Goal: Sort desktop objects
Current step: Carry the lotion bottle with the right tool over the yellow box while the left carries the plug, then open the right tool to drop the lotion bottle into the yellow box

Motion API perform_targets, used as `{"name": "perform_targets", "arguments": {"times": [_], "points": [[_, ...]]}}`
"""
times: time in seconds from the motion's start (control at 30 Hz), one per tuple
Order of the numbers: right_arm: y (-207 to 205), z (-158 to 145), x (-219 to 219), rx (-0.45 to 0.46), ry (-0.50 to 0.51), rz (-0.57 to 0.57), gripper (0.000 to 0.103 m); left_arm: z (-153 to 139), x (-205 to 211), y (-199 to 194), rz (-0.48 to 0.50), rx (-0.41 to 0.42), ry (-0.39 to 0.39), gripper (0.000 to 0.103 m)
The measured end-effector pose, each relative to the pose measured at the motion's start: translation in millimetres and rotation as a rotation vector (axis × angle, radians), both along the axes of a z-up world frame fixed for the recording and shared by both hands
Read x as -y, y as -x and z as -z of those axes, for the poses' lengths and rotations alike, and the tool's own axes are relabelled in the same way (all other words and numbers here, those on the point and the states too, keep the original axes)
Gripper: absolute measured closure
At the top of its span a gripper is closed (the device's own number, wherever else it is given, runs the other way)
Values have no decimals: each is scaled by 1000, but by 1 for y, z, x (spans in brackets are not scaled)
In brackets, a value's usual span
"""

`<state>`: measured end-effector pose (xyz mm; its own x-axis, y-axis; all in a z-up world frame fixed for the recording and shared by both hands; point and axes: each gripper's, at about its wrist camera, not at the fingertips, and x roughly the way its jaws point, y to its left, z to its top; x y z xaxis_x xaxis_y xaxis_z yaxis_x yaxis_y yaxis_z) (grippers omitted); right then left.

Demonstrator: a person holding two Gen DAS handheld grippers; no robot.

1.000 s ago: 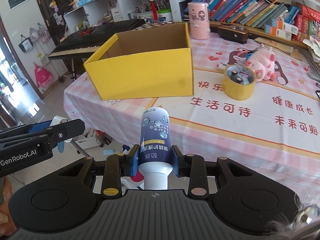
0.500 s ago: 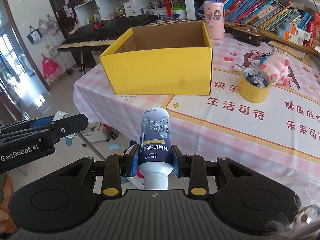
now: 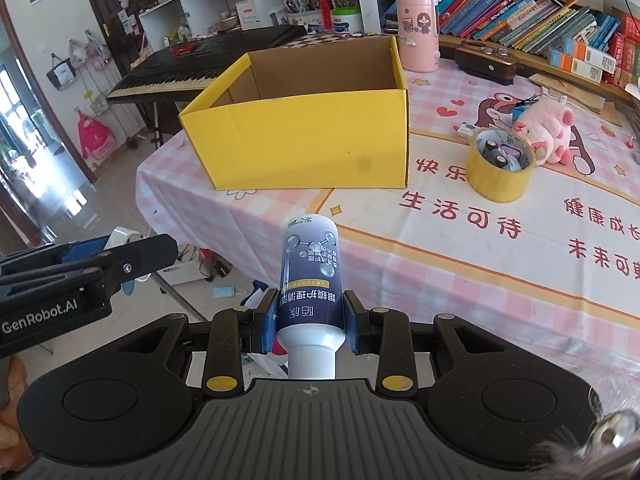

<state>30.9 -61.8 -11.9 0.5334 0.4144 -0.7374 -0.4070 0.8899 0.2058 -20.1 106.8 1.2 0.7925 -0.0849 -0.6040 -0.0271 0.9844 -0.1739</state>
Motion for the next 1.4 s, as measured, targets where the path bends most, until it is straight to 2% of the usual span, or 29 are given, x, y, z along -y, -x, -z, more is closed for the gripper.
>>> {"name": "perform_targets", "arguments": {"times": [0.17,0.47,0.8,1.13,1.27,1.4], "points": [[-12,0,-2,1,-5,-18,73,0,1,-10,-3,-9,-9,61],[-41,-13,-2,51,-29,-47,73,-11,4,-32,-17,30,-43,61],[-92,-53,-1,139,-112,-76,73,-38,-2,-69,-55,112,-53,61],[-161,-87,-17,222,-165,-153,73,-66,-12,-130,-110,206,-114,61],[-192,-89,-31,266,-120,-200,73,-65,-15,-160,-134,190,-147,61],[-217,-74,-46,264,-43,-264,73,-47,-17,-188,-131,116,-168,61]]}}
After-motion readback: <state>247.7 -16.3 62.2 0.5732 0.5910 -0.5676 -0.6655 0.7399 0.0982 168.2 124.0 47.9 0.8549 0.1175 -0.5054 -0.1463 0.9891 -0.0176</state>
